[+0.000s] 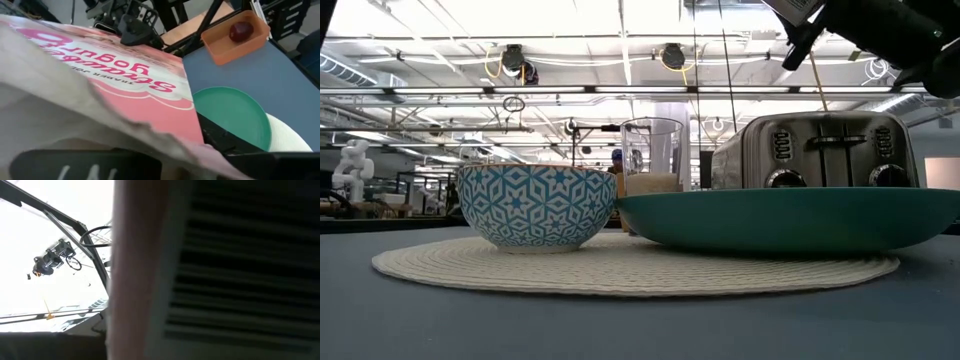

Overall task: Arrange a breakfast setting
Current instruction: Pour the cereal into the orange bowl

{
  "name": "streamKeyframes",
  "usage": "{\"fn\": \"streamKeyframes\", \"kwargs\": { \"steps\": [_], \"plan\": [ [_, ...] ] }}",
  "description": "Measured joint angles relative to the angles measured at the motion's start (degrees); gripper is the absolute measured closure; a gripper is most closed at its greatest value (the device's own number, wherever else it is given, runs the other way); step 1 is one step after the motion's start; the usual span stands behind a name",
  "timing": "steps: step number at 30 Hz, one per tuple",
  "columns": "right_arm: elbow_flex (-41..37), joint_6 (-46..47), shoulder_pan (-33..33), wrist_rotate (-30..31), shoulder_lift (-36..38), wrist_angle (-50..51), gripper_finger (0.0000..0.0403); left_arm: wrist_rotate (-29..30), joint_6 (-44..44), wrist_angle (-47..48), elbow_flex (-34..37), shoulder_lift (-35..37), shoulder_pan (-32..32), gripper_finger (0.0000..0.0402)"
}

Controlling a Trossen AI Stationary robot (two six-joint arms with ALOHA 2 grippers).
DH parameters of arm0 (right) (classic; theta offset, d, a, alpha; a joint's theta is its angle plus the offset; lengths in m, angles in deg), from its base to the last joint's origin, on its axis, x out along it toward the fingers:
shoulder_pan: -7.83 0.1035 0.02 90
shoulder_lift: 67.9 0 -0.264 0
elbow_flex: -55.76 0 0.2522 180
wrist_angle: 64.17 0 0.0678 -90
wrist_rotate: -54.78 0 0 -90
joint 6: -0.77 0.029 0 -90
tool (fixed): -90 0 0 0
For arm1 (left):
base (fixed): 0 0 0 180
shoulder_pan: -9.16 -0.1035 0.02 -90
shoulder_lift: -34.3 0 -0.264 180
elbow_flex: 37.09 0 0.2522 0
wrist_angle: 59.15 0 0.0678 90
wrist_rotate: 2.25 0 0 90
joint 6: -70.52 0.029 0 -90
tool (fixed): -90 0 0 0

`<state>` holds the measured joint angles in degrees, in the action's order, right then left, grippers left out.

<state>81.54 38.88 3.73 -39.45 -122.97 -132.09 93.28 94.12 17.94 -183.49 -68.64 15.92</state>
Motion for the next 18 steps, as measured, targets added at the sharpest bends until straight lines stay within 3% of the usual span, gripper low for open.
{"fn": "streamKeyframes", "kwargs": {
  "steps": [8, 18],
  "plan": [
    [0.0, -0.07, 0.0, -0.01, 0.0, 0.05, 0.0144, 2.47, -1.64, -0.04, 0.0, 0.0, 0.0, 0.0245],
    [0.15, -2.64, 0.0, -0.08, -0.02, 0.02, 0.0145, 2.24, -1.9, 1.31, 0.11, 2.02, -0.02, 0.0238]
  ]
}}
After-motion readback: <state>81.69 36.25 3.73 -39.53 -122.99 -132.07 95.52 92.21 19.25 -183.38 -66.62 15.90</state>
